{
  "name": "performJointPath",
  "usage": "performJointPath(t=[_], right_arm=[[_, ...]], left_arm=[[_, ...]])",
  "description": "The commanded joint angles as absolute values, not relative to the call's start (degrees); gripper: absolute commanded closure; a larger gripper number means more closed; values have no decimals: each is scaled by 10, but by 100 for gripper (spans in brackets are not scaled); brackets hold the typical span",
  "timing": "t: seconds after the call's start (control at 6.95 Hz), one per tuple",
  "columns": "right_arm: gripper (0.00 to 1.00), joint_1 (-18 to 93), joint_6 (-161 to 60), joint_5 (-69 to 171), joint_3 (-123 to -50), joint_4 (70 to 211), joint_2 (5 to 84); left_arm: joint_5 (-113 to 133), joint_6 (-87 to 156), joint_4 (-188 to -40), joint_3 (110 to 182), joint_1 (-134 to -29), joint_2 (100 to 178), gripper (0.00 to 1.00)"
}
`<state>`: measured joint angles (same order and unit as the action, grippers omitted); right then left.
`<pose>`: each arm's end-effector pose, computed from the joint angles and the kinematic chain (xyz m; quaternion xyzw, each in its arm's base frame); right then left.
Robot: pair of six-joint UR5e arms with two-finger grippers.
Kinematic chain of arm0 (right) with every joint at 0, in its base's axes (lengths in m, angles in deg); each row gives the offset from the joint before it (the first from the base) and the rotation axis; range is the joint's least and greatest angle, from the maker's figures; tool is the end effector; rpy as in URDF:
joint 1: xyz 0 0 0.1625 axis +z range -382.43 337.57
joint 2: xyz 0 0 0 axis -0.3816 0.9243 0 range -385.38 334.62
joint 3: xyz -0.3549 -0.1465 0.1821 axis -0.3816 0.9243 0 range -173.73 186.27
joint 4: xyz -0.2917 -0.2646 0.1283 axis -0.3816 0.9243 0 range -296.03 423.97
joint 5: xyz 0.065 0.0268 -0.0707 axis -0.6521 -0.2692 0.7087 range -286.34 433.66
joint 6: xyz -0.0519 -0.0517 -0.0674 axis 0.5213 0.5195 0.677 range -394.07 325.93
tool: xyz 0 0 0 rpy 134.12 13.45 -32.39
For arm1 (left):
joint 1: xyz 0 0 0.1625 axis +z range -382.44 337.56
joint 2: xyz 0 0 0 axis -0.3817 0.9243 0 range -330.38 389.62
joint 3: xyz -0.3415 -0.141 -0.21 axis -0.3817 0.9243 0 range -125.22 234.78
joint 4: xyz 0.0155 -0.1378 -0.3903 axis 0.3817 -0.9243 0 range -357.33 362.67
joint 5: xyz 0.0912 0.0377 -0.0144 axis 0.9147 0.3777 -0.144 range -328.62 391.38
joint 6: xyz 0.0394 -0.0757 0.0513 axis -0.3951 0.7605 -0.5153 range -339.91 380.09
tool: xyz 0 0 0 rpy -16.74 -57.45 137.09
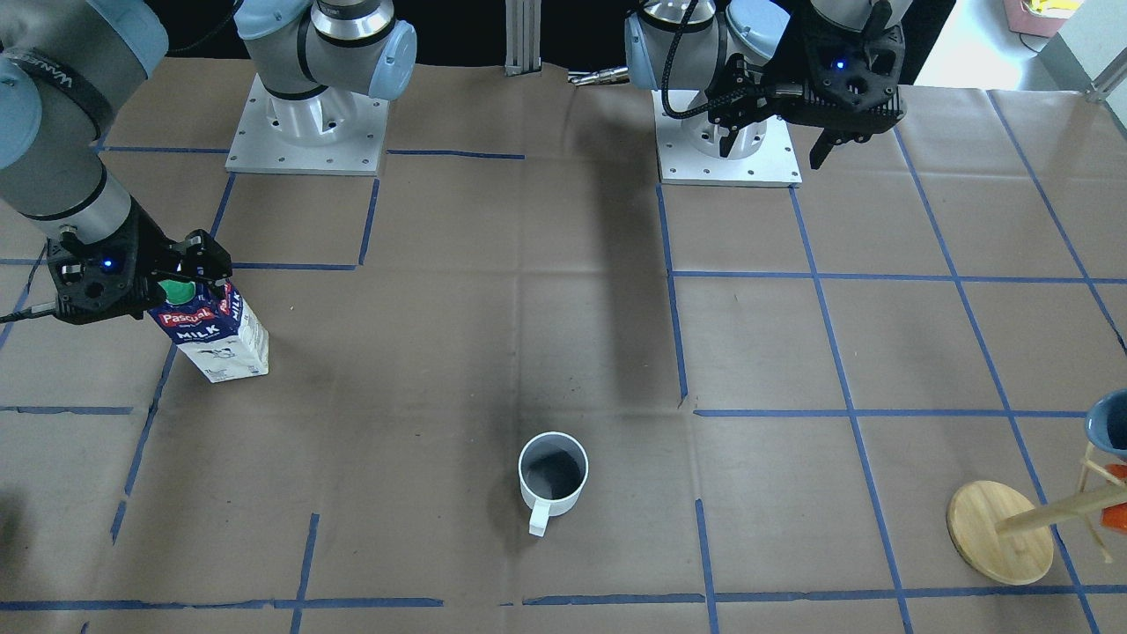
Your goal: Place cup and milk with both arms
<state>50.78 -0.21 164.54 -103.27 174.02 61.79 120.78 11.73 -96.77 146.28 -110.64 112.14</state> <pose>-0.0123 -0.4969 0.3341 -0.1485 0.9887 0.0216 0.0018 -0.1208 -0.4323 0.5193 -0.0570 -0.9979 -0.0297 0.0079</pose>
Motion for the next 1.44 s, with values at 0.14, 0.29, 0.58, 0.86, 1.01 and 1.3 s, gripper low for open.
performJointPath(t=[0.14,0.29,0.58,0.86,1.01,1.3], right_arm=[[25,508,-6,1645,-1035,1741,617],[38,508,-6,1645,-1035,1741,615],[50,508,-6,1645,-1033,1741,615],[49,508,-7,1645,-1029,1741,618],[49,508,-7,1641,-1015,1740,618],[49,510,-17,1640,-973,1724,609]], left_arm=[[1205,106,-953,1451,-1103,1121,0],[1204,105,-953,1462,-1091,1122,0],[1211,116,-953,1465,-1088,1123,0],[1211,132,-955,1467,-1088,1121,0],[1210,132,-954,1469,-1088,1121,0],[1208,131,-953,1464,-1088,1123,0]])
